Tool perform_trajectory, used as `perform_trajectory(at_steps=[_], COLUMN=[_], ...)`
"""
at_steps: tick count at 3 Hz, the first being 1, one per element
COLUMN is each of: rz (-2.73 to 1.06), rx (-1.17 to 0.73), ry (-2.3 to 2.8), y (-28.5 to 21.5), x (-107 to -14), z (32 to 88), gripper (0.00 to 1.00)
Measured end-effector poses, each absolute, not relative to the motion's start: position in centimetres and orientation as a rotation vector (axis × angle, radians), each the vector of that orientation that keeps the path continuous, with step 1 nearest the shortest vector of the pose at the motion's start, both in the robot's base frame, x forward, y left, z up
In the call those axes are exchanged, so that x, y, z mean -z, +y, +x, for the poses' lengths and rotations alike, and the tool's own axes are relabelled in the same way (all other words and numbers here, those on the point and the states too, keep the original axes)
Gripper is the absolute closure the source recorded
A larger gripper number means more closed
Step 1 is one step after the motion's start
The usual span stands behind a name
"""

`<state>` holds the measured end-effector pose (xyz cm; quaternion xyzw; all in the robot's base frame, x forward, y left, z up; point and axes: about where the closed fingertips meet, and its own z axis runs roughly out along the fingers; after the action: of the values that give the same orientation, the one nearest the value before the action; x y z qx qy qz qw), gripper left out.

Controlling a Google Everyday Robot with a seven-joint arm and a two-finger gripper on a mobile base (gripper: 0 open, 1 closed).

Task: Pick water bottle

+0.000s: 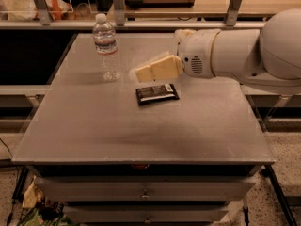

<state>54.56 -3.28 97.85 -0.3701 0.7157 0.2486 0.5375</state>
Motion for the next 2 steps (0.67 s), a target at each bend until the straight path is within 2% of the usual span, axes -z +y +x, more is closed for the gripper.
perform_trajectory(at_steps=[2], rz=[-0.882], rx=[-0.537], ry=[1.586], y=[2.0], x=[-95.8], z=[58.1], gripper=[0.0])
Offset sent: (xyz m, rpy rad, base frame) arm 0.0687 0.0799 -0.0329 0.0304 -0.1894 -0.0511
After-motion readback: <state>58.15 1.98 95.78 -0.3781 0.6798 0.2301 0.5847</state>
